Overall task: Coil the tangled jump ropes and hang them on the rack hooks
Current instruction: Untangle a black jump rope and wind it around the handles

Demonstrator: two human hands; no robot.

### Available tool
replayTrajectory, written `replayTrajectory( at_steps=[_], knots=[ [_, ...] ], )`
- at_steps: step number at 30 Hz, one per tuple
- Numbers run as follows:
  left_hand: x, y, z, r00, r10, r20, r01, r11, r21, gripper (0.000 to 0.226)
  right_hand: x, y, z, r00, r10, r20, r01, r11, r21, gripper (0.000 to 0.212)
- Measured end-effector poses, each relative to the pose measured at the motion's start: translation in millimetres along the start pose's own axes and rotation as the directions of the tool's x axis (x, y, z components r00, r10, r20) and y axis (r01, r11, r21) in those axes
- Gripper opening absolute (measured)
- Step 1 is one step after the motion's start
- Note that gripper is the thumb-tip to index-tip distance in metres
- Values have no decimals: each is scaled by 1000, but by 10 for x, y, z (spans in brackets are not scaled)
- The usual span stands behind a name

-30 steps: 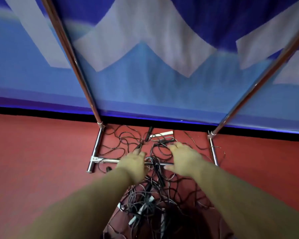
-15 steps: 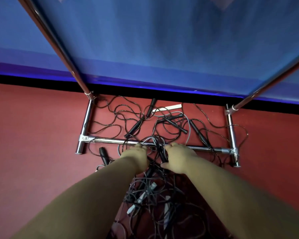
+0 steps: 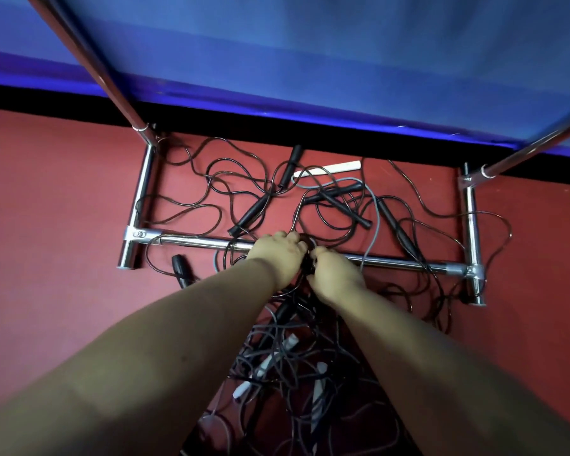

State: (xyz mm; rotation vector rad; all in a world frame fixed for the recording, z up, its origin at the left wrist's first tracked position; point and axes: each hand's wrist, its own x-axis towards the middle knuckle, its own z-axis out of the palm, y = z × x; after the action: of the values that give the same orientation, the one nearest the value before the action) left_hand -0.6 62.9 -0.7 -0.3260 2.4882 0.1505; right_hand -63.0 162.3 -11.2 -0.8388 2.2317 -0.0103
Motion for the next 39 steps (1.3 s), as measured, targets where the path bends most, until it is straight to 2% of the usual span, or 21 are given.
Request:
replayTrajectory(
  at_steps=[2, 5, 8, 11, 14, 16, 17, 19, 22, 24, 26, 29, 32, 36, 39],
  knots=[
    [-49, 21, 38, 998, 20, -66, -14, 996, 89, 37, -17, 12, 47, 1000, -5, -24, 6, 999, 45, 29],
    [-155, -33, 48, 994, 48, -96, -42, 997, 59, 34, -111, 4, 58, 1000, -23, 19, 21, 994, 105, 24],
    [-312, -109, -112, 988, 78, -133, -92, 990, -104, 27, -268, 26, -57, 999, -35, 2, 35, 991, 126, 17],
    [-547, -125, -479, 979, 100, -180, -131, 977, -170, 24, -539, 40, -384, 997, -75, -37, 77, 994, 75, 16],
    [-872, -76, -899, 971, 7, -237, -95, 928, -360, 24, -922, 58, -832, 995, -99, -28, 99, 995, 7, 15],
    [-1151, -14, -1165, 959, -77, -274, -90, 832, -548, 19, -1236, 82, -1128, 994, -89, -55, 93, 994, 61, 8],
    [-1309, 28, -1293, 949, -100, -300, -110, 786, -608, 17, -1414, 83, -1261, 992, -88, -85, 95, 992, 79, 13],
    [-1650, 125, -1535, 921, -134, -367, -165, 718, -677, 11, -1773, 79, -1475, 984, -100, -149, 117, 987, 107, 25],
    [-2190, 243, -1815, 854, -271, -445, -241, 551, -799, 17, -2305, -8, -1691, 960, -111, -257, 170, 961, 220, 26],
    [-2538, 293, -1934, 792, -390, -470, -278, 454, -846, 15, -2635, -115, -1796, 937, -97, -336, 246, 865, 437, 24],
    [-2869, 372, -2036, 736, -496, -461, -343, 314, -885, 15, -2973, -252, -1885, 900, -71, -430, 337, 737, 586, 21],
    [-3347, 577, -2168, 705, -594, -388, -448, 50, -892, 18, -3493, -430, -1889, 849, -49, -526, 453, 579, 678, 17],
    [-3718, 767, -2139, 696, -638, -330, -514, -121, -850, 18, -3910, -545, -1793, 819, -51, -572, 529, 454, 717, 16],
    [-4008, 928, -2048, 680, -671, -296, -587, -254, -769, 14, -4184, -613, -1763, 776, -106, -622, 599, 433, 673, 21],
    [-4030, 949, -2093, 697, -640, -324, -567, -216, -795, 12, -4208, -611, -1765, 821, -177, -542, 565, 387, 729, 20]
  ],
)
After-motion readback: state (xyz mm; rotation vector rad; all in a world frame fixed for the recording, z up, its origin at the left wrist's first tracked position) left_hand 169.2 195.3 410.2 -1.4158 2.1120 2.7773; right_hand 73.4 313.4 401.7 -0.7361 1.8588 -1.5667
